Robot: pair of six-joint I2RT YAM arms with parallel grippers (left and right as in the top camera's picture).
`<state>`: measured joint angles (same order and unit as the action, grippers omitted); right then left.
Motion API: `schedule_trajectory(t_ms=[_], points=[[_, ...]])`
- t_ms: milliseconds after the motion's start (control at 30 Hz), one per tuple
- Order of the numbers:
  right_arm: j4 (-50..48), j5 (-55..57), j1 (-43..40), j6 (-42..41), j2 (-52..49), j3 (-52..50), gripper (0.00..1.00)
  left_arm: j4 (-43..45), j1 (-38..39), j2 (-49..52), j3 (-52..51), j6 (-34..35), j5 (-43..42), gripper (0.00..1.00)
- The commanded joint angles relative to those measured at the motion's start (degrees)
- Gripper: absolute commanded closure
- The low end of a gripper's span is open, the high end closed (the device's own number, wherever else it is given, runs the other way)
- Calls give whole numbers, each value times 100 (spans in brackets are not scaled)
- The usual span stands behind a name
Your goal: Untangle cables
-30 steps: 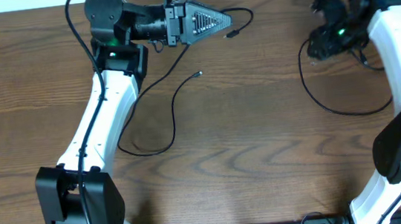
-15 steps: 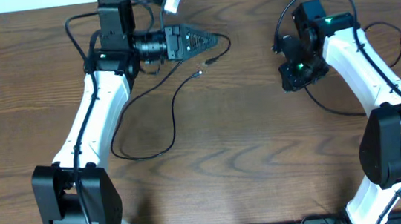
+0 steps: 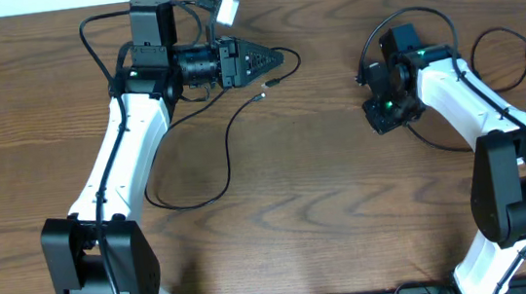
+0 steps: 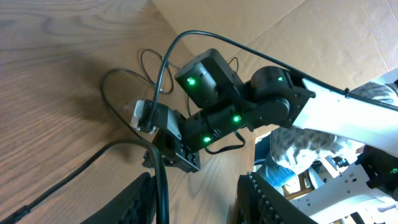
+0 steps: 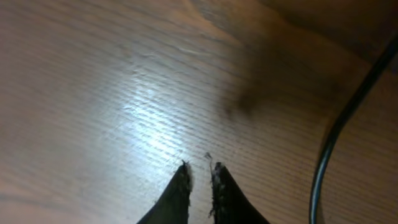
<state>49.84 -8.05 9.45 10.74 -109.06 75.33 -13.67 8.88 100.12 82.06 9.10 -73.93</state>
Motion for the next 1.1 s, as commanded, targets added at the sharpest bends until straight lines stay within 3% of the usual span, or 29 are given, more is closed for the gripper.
schedule_trajectory(t_ms=[0, 300, 1067], points=[[-164, 197, -138, -151, 55, -166, 90, -72, 2, -57, 35, -111, 26, 54], [-470, 186, -719, -149, 17, -356, 96, -177, 9, -76, 35, -92, 26, 54], [-769, 39, -715, -149, 17, -769, 99, -219, 20, -232, 35, -90, 50, 49]])
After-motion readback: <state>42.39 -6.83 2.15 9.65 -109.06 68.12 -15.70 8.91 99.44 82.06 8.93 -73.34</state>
